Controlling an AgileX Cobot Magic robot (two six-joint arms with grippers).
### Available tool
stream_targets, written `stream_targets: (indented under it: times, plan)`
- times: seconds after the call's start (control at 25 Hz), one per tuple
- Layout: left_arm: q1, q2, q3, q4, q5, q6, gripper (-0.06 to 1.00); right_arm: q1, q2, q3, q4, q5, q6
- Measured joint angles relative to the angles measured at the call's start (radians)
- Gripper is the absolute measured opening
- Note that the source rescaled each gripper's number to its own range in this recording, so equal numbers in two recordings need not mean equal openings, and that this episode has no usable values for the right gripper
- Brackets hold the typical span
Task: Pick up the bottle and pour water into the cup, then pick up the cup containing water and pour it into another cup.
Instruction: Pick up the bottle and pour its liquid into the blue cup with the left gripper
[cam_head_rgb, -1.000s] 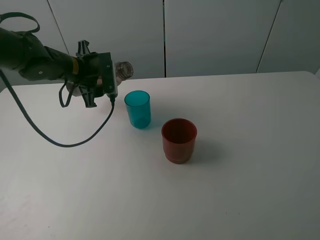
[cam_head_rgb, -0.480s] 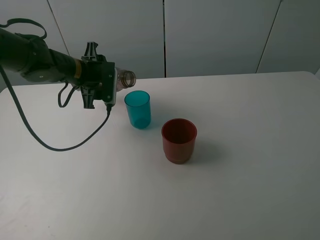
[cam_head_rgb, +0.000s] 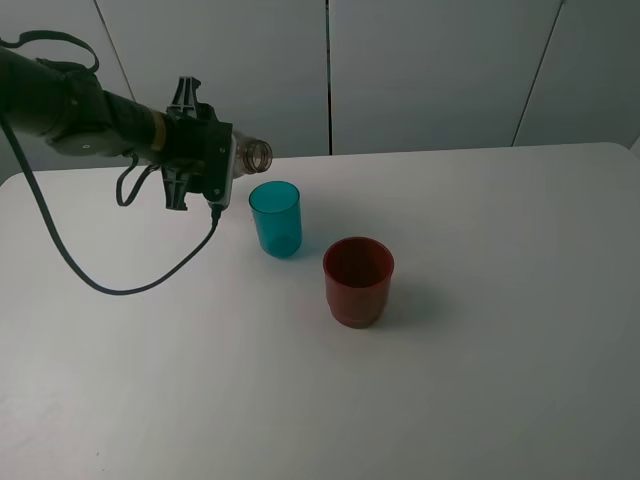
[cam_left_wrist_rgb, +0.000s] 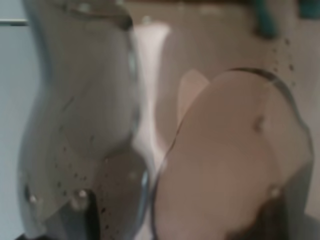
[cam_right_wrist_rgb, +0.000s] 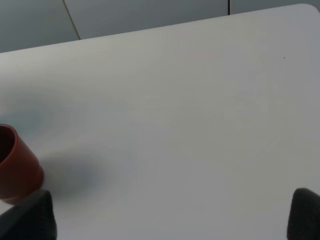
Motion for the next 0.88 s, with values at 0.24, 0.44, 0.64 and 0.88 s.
stream_targets:
  times: [0.24, 0.44, 0.64, 0.88]
  plan:
    - [0.000, 0.002, -0.005, 0.051, 0.026, 0.000, 0.02, 0.000, 0.000, 0.000, 0.000, 0.000, 0.000]
    - [0.000, 0.002, -0.005, 0.069, 0.028, 0.036, 0.02, 0.000, 0.000, 0.000, 0.000, 0.000, 0.000]
    - [0.000, 0.002, -0.005, 0.095, 0.028, 0.051, 0.02, 0.000, 0.000, 0.000, 0.000, 0.000, 0.000]
    - [0.000, 0.002, -0.005, 0.102, 0.028, 0.086, 0.02, 0.000, 0.000, 0.000, 0.000, 0.000, 0.000]
